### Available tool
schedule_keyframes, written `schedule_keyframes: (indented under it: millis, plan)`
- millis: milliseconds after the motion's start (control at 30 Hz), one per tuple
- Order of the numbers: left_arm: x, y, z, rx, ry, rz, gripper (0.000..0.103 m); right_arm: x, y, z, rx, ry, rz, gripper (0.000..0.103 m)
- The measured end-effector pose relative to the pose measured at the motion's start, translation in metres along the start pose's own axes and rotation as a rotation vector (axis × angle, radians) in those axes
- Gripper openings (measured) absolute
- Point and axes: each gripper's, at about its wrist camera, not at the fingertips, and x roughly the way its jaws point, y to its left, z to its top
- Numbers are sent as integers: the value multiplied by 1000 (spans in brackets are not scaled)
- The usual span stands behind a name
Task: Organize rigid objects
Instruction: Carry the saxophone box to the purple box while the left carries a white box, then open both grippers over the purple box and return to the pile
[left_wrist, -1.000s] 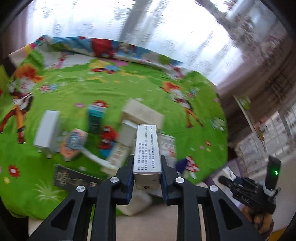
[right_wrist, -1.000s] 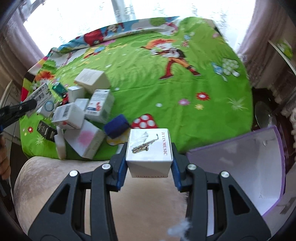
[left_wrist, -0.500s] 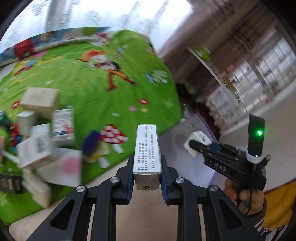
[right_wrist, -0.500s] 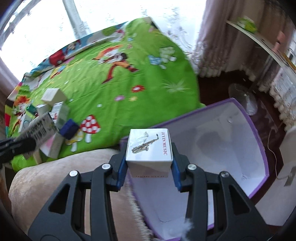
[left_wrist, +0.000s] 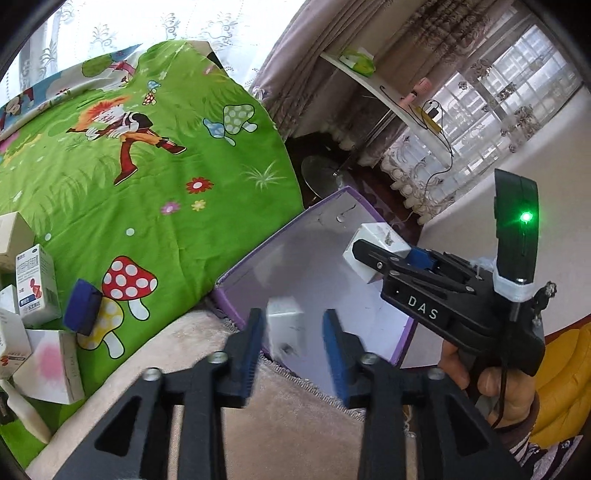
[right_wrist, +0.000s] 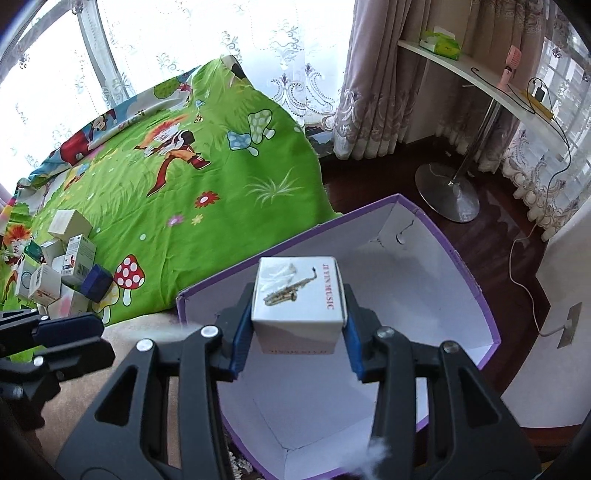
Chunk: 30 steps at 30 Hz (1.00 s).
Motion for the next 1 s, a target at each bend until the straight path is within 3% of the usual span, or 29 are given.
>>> schedule_keyframes:
  millis: [67, 200, 300, 533, 633, 733, 1000]
  plan:
    - [-4, 2, -1, -2, -13, 8, 49, 0, 2, 0, 0, -7, 4, 65]
    - [-18, 7, -2, -21, -48, 15, 50, -8, 12, -1, -41, -66, -1, 83]
    - [-28, 15, -3, -48, -78, 37, 52, -12, 17, 1, -65, -94, 8, 85]
    - [-53, 38, -18, -73, -129, 87, 55, -22, 30, 3, -60, -90, 136, 85]
    - [-69, 59, -28, -133, -145, 66, 55, -27, 43, 3, -88, -98, 158, 85]
    - [-86, 73, -38, -157, -187, 92, 55, -33, 57, 3, -113, -102, 207, 85]
    - [-136, 130, -70, -307, -298, 91, 55, -33, 89, 2, -167, -77, 233, 85]
